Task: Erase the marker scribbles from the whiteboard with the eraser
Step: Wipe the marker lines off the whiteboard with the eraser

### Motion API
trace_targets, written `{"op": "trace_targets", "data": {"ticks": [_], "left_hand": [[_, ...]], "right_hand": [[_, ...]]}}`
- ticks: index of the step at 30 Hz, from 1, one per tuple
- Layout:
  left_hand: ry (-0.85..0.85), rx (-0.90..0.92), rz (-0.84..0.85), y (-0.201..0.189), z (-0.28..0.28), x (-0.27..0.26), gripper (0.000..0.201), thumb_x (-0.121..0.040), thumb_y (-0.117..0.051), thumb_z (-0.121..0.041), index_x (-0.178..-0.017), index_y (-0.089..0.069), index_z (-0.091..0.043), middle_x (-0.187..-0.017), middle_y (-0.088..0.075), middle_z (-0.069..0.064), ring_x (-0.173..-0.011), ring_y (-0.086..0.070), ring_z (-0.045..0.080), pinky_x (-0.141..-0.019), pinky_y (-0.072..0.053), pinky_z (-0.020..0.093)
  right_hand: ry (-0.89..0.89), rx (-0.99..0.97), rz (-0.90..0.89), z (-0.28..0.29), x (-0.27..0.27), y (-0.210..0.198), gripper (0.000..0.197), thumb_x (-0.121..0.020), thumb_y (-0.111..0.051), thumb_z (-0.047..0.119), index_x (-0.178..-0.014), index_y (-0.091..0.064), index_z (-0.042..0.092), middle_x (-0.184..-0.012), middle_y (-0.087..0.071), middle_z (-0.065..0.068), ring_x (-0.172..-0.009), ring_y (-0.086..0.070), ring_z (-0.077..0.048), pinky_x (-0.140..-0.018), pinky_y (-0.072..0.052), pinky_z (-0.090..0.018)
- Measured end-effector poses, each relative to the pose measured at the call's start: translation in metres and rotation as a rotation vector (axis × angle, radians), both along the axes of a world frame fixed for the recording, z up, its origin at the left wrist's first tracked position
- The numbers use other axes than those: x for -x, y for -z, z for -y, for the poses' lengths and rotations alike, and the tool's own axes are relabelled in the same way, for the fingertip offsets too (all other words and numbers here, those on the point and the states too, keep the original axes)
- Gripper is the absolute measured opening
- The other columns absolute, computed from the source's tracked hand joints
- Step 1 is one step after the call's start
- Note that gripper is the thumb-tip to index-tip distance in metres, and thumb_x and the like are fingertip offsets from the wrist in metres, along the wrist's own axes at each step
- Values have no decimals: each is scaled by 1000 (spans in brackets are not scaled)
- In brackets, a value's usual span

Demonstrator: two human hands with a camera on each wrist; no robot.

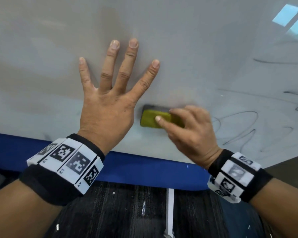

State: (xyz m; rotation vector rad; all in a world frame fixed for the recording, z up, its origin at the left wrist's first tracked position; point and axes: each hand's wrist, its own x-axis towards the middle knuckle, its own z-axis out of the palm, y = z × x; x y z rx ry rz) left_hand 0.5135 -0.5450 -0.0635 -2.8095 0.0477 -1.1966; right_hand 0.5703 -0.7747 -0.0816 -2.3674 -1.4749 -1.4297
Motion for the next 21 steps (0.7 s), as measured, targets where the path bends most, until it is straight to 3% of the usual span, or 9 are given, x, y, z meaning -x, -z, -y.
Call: {"op": "trace_targets", "data": {"ticks": [2, 4, 6, 9, 12, 17, 19, 21], "left_hand": [[-8, -10, 8, 1, -1, 0, 96, -91, -65, -12, -158, 1, -34, -163, 2, 12, -151, -5, 38, -108, -15, 76], [-5, -16, 3, 2, 1, 0, 95, -91, -64, -12, -158, 0, -34, -163, 1, 12, -151, -6, 39, -108, -15, 76], [0, -14, 6, 5, 2, 0, 97, -90, -64, -11, -158, 1, -34, -164, 1, 12, -151, -4, 39, -108, -15, 76], [-3, -11, 7, 7, 3, 1, 98, -89, -64, -9, -158, 1, -34, -163, 5, 11, -151, 0, 37, -109, -15, 75], [-18, -9, 16, 5, 5, 2, 96, -88, -64, -9, -158, -2, -33, -163, 4, 11, -150, -2, 36, -108, -18, 75], [-33, 13, 41, 1, 13, 5, 93, -84, -64, -7, -158, -14, -29, -162, -7, 17, -148, -13, 42, -108, -25, 69], [-29, 44, 38, 1, 17, 8, 89, -82, -64, -8, -157, -20, -26, -161, -10, 20, -147, -16, 43, -109, -24, 67], [-29, 65, 43, -3, 22, 10, 83, -82, -62, -9, -156, -27, -22, -160, -14, 23, -145, -18, 42, -110, -24, 64]], "right_hand": [[21, -131, 5, -1, -3, -21, 31, -87, -72, 15, -117, -74, 24, -113, -57, -6, -96, -51, -32, -78, -44, -43], [43, -189, -18, -2, -1, -13, 32, -87, -73, 14, -117, -73, 23, -112, -58, -7, -96, -50, -32, -77, -43, -43], [47, -85, -30, 2, 4, 24, 32, -85, -73, 11, -115, -75, 23, -108, -66, -10, -96, -52, -32, -77, -43, -42], [67, 136, -74, 25, 6, 68, 30, -94, -59, 8, -116, -72, 24, -106, -69, -11, -97, -53, -31, -78, -46, -42], [53, 110, -45, 37, 2, 44, 32, -91, -66, 10, -119, -72, 25, -109, -67, -10, -97, -53, -30, -79, -46, -42], [94, -189, 54, 49, -6, -29, 36, -88, -74, 20, -121, -66, 29, -116, -55, -3, -97, -51, -30, -76, -46, -44], [82, -198, 33, 48, -4, -17, 35, -86, -75, 18, -119, -69, 27, -116, -58, -5, -97, -51, -30, -77, -45, -43], [55, -62, 20, 49, -2, 9, 29, -88, -72, 14, -115, -73, 25, -112, -66, -8, -96, -52, -31, -77, -45, -41]]}}
